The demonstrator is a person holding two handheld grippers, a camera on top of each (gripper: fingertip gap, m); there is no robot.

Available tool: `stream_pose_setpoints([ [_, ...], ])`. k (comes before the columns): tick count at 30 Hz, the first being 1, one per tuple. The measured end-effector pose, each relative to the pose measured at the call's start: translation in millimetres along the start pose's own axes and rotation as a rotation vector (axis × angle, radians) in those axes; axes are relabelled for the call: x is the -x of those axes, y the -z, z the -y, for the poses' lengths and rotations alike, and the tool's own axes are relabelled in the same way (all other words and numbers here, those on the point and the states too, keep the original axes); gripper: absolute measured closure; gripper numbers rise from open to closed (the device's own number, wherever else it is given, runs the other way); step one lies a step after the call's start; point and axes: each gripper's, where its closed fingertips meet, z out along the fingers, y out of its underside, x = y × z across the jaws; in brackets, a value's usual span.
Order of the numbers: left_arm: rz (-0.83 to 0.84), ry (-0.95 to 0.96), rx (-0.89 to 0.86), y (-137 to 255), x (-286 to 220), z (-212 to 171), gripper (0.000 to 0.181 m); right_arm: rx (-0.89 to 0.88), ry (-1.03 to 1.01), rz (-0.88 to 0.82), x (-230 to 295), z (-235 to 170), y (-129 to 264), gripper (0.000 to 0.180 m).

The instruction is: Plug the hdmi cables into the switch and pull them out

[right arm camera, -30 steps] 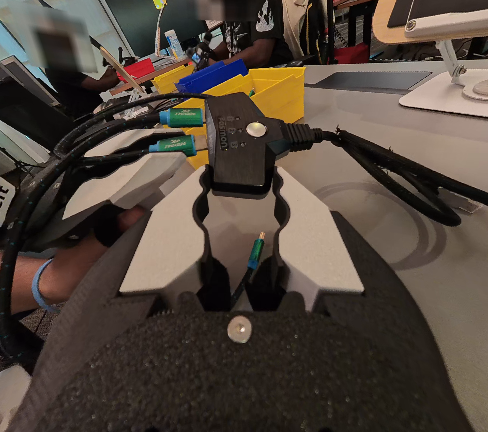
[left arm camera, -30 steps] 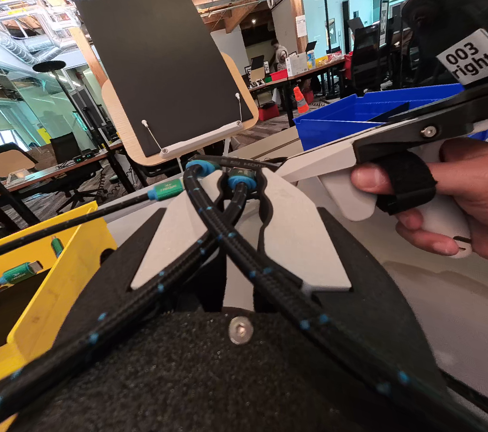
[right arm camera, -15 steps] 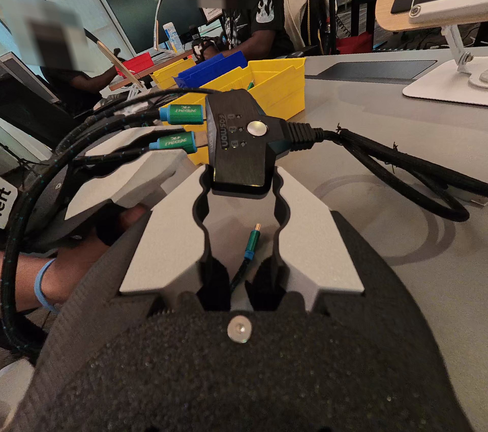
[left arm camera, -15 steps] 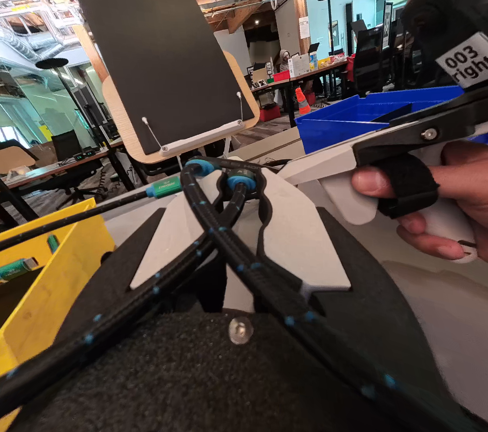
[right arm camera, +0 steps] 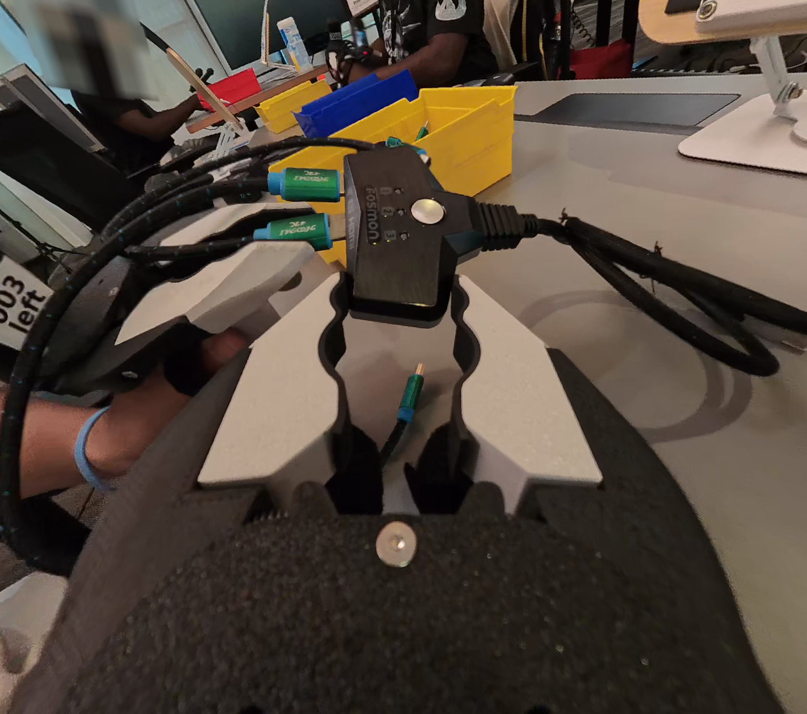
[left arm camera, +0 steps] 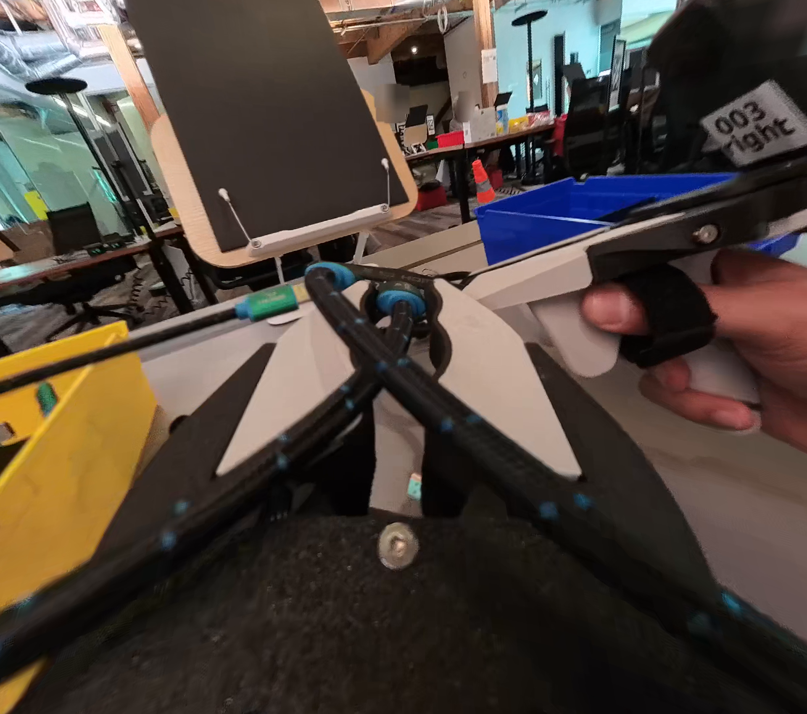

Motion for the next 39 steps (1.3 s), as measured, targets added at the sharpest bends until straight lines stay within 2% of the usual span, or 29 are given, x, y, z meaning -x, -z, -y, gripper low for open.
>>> stream_pose_setpoints([
  [4, 0.016, 0.017, 0.039, -3, 1, -8, 0.160, -0.006, -0.023, -0.050, -6, -2, -1, 0.133],
  [10, 0.002, -0.012, 0.077, -2, 0, -11, 0.159, -0.017, -0.130, 0.004, -6, -5, -3, 0.133],
  [32, -0.005, -0.032, 0.133, 5, -4, -25, 0.167, 0.008, -0.140, -0.009, -20, -11, -1, 0.133],
  [35, -0.023, -0.013, 0.223, 8, -4, -44, 0.167, 0.055, -0.114, -0.050, -34, -18, 2, 0.133],
  [39, -0.069, 0.205, 0.487, 28, -10, -88, 0.167, 0.175, 0.005, -0.149, -60, -37, 6, 0.133],
])
